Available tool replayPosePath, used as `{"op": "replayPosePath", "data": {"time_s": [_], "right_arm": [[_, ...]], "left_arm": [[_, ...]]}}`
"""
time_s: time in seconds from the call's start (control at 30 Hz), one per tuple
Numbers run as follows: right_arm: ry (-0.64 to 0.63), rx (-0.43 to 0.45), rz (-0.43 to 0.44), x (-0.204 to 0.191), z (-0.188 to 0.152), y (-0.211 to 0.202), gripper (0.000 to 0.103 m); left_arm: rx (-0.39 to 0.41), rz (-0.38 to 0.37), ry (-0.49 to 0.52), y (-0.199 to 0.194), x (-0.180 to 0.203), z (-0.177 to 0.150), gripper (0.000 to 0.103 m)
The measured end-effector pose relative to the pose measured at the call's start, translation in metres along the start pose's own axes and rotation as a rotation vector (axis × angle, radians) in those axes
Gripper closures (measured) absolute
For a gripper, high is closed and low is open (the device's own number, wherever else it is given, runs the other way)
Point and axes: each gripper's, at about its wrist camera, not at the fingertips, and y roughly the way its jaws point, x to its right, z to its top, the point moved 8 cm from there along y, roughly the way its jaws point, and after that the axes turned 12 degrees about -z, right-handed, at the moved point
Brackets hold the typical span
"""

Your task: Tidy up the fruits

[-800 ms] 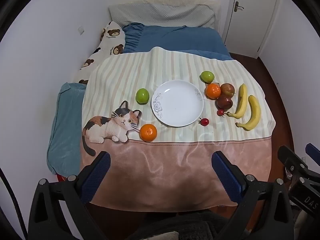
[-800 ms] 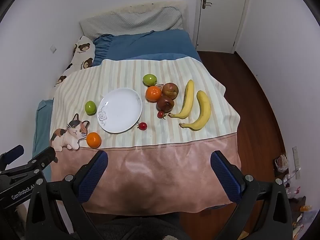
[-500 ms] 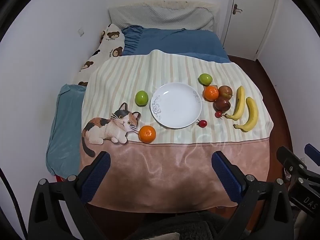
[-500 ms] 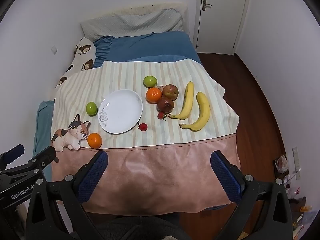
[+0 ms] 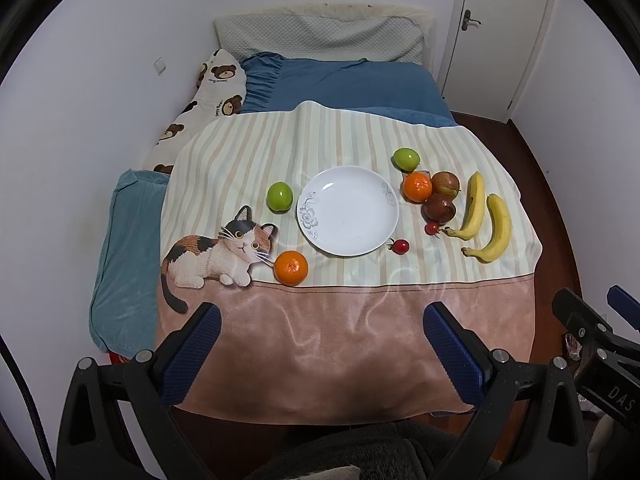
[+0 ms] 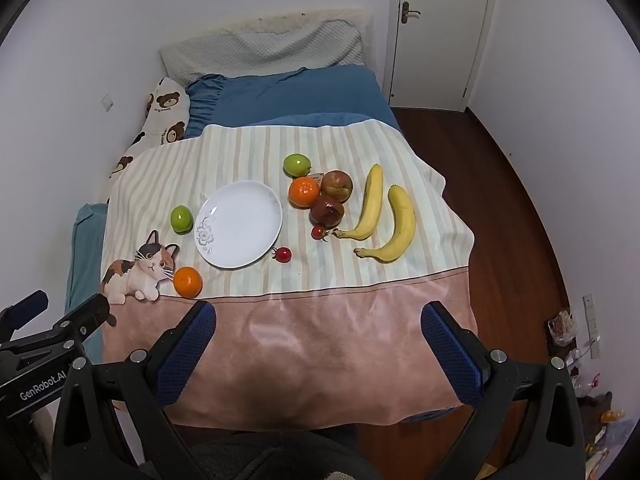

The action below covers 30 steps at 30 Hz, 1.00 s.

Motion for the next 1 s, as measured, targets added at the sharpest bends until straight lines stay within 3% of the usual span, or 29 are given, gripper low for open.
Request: {"op": "replayPosePath", "data": {"time_s": [0.4, 1.0], "right_arm": [[0.000, -0.002, 0.002, 0.002, 0.001, -0.003, 0.000], [0.004, 0.020, 0.001, 0.009, 0.005, -0.010, 0.000]], "left_arm": [[0.001, -0.016, 0.002, -0.007, 0.015, 0.002, 0.000], [0.012, -0.025, 0.001, -0.010, 0.009, 0.002, 0.000]]}}
